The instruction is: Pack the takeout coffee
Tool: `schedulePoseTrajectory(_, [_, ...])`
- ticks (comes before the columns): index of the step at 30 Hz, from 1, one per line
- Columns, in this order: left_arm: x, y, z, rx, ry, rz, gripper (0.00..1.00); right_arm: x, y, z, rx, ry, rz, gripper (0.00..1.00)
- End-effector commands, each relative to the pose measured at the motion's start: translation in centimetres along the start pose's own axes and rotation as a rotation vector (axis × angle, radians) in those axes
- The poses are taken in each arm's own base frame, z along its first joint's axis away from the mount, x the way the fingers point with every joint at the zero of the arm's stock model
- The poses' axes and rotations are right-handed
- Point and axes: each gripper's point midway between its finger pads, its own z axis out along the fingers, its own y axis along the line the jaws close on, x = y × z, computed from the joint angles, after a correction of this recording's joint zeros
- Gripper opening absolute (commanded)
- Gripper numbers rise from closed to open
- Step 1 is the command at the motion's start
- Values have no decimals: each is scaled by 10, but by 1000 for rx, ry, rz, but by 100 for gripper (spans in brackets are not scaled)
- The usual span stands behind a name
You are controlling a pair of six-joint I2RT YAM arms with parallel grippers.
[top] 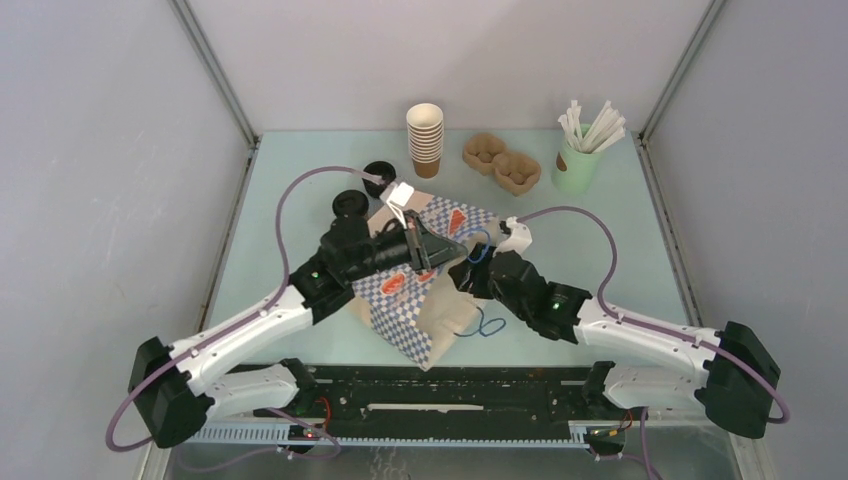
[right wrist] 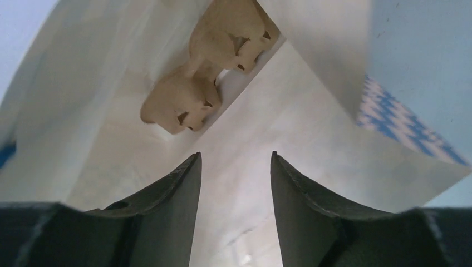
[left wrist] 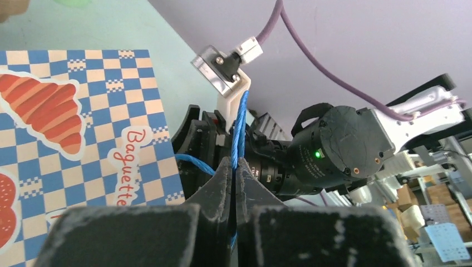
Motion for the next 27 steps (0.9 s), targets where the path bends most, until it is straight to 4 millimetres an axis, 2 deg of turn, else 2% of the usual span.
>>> schedulePoseTrajectory(1, [-24,-50,18,84,-116,37,0,-6,2,4,-19,-61,171,58])
schedulePoseTrajectory(3, [-9,-28,22,-73,-84,64,0,-3,-11,3,16,-70,196,64])
schedulePoseTrajectory(4, [3,-4,20,-147,-75,36,0,0,-19,3,31,-75,207,66])
schedulePoseTrajectory(5, [11,13,19,-180,-85,-7,0,7,-35,5,52,-75,209,67])
schedulePoseTrajectory(6, [16,17,18,-164,-88,-58,0,13,-46,7,61,-71,224,68])
schedulePoseTrajectory(9, [24,-25,27,-22,-60,-33,0,32,-70,9,58,-11,276,67])
schedulePoseTrajectory(11, [32,-38,37,-24,-28,30,0,39,-84,6,71,-12,302,66])
schedulePoseTrajectory(14, [61,-16,67,-85,53,-34,0,36,-95,6,62,-44,332,64])
schedulePoseTrajectory(16, [78,-14,88,-47,131,-87,0,31,-99,7,73,-58,308,61])
schedulePoseTrajectory(18, [63,-26,88,-29,104,-90,0,24,-99,9,62,-50,312,58])
schedulePoseTrajectory(20, [31,-39,73,-44,29,-5,0,21,-84,7,-12,-24,316,54])
schedulePoseTrajectory(22, [8,-43,55,-84,-26,93,0,16,-64,4,-91,-29,311,53])
schedulePoseTrajectory(24, [3,-33,46,-142,-55,137,0,14,-55,4,-120,-44,307,53])
schedulePoseTrajectory(25, [7,-19,44,-191,-59,135,0,15,-57,5,-115,-44,318,54])
schedulePoseTrajectory(27, [27,16,44,-293,-37,57,0,21,-69,11,-84,-27,351,54])
